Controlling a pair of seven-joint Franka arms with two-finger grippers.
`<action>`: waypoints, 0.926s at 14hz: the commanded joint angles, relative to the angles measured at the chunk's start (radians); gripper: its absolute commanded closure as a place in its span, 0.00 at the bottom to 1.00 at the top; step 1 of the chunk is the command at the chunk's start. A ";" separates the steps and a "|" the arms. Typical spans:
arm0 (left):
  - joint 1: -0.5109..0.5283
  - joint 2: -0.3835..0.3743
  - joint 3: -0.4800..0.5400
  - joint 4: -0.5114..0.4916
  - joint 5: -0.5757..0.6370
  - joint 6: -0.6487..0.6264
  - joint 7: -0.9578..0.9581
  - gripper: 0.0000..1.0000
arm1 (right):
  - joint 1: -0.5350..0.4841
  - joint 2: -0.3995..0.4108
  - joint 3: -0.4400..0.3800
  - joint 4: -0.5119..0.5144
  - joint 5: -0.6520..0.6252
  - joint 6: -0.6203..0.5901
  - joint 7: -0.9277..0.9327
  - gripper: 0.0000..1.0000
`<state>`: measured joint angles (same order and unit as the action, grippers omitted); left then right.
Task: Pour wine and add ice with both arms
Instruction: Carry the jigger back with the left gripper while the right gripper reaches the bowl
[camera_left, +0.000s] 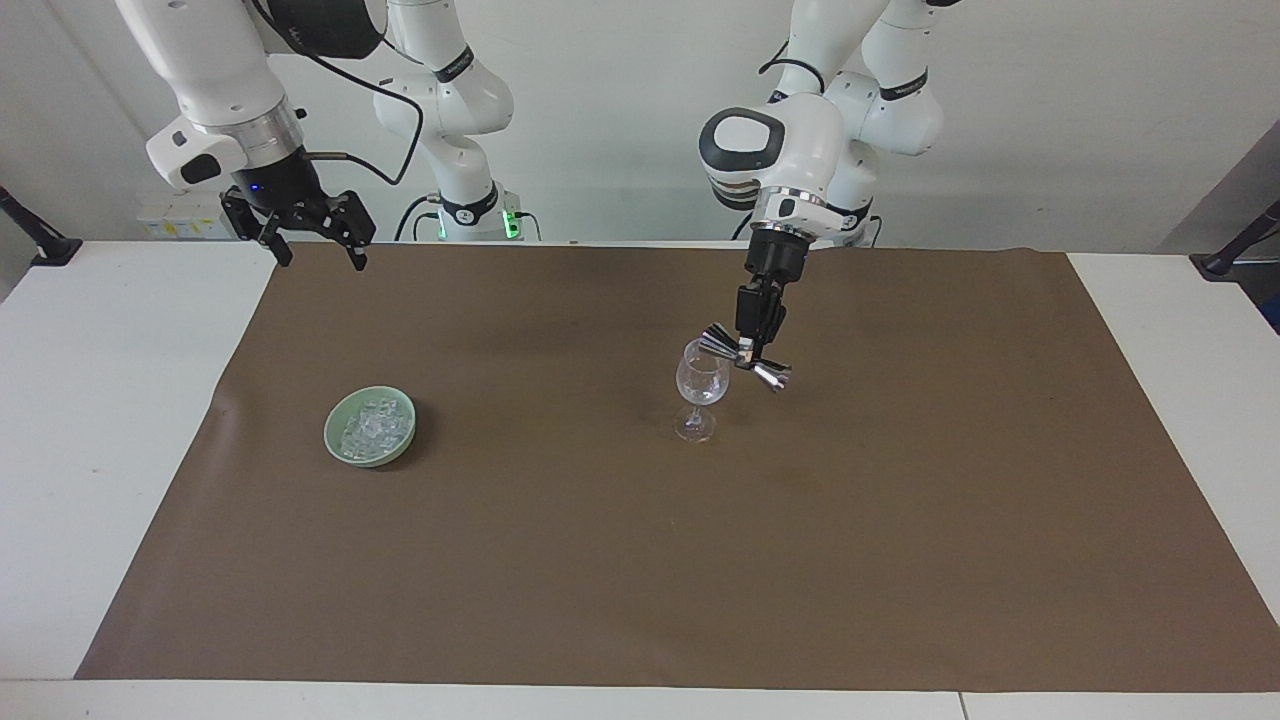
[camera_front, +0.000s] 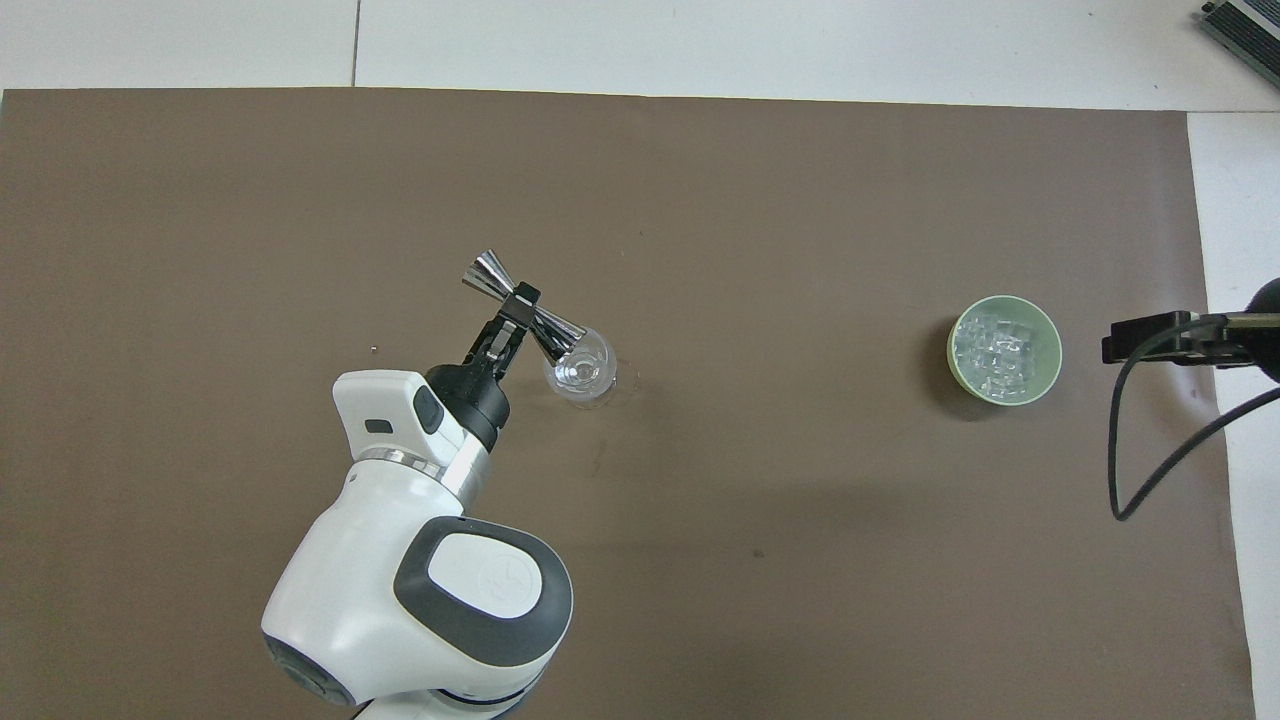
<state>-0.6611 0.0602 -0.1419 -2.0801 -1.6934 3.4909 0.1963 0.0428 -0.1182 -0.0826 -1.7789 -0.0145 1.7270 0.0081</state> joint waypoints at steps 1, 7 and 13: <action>0.006 -0.028 0.001 -0.003 -0.075 0.002 0.005 1.00 | -0.011 -0.061 0.006 -0.132 0.007 0.120 -0.085 0.00; 0.135 -0.079 0.005 -0.009 -0.305 -0.171 -0.005 1.00 | -0.014 -0.006 0.003 -0.214 0.007 0.279 -0.290 0.00; 0.285 -0.140 0.007 -0.087 -0.370 -0.395 -0.299 1.00 | -0.020 0.098 -0.002 -0.280 -0.038 0.443 -0.556 0.00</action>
<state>-0.4265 -0.0293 -0.1295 -2.1108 -2.0447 3.1755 -0.0105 0.0396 -0.0444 -0.0888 -2.0281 -0.0241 2.1086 -0.4887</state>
